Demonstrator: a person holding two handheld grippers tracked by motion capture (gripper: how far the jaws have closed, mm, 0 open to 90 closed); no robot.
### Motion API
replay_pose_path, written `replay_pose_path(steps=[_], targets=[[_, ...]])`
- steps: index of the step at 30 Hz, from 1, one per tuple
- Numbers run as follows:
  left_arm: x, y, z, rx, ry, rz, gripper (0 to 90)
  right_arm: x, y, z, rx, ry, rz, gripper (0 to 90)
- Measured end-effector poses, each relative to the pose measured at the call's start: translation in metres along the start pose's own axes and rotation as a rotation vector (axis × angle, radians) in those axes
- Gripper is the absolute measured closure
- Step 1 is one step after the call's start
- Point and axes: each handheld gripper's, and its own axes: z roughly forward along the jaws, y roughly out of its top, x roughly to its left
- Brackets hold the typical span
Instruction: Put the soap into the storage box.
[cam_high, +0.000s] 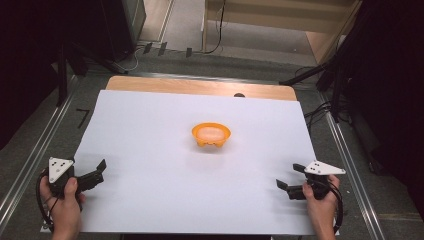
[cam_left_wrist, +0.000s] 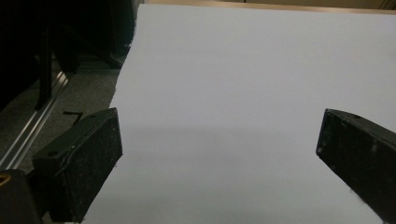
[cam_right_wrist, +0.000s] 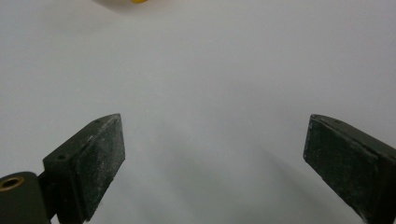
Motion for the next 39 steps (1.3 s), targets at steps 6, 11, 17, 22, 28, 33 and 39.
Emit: replay_pose_path(steps=[6,11,17,22,28,33,39], targets=[[0.000,0.000,0.000,-0.001,-0.002,-0.005,0.8,-0.002,-0.016,-0.019,-0.051,-0.017,0.034,5.2],[0.001,0.000,0.000,-0.001,-0.008,-0.009,0.8,-0.004,-0.022,-0.029,-0.072,-0.039,0.054,4.9],[0.001,0.000,0.000,-0.004,-0.009,-0.012,0.8,-0.008,-0.033,-0.044,-0.105,-0.079,0.094,1.5],[0.002,0.000,-0.001,-0.006,-0.013,-0.014,0.8,-0.009,-0.038,-0.051,-0.126,-0.105,0.115,1.5],[0.002,0.000,-0.001,-0.007,-0.009,-0.014,0.8,-0.012,-0.041,-0.053,-0.123,-0.104,0.137,1.5],[0.002,0.000,0.000,-0.003,-0.014,-0.016,0.8,-0.011,-0.039,-0.050,-0.088,-0.114,0.132,1.5],[0.003,0.000,0.000,-0.001,-0.018,-0.017,0.8,-0.013,-0.039,-0.050,-0.088,-0.105,0.148,1.1]])
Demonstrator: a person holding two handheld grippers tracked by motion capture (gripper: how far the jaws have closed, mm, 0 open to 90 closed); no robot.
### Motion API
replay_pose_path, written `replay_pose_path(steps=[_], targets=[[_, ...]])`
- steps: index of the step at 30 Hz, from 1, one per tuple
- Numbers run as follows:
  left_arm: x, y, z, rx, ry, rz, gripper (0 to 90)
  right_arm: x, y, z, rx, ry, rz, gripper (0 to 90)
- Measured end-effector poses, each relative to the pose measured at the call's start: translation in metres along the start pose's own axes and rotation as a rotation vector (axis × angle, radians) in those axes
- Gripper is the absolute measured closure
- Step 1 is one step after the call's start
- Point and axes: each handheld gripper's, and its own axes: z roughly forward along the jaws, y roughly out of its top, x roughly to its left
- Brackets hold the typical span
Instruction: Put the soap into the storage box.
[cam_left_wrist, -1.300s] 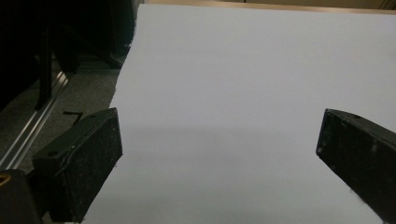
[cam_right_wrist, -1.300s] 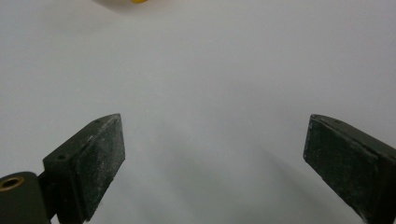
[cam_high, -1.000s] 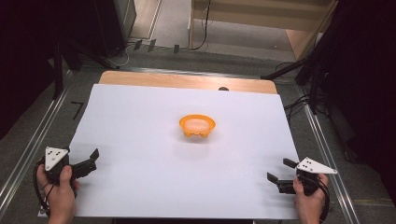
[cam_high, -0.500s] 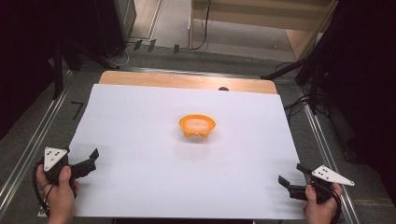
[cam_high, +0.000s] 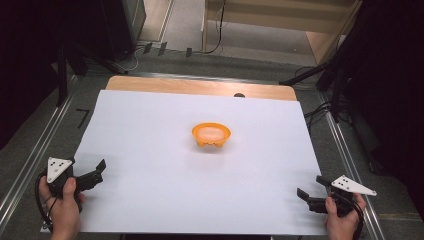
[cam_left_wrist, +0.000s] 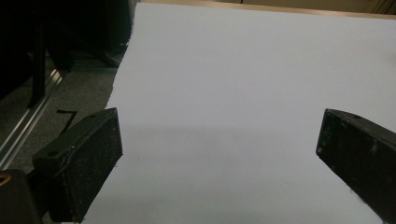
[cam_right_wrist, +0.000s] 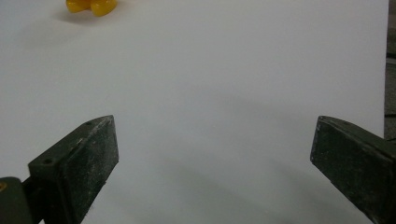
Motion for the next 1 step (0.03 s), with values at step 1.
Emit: replay_pose_path(steps=[1], targets=[[0.0002,0.0000,0.0000,0.001,-0.002,-0.001,0.8,0.0006,0.0002,0.0001,0.001,-0.007,-0.005,0.1]])
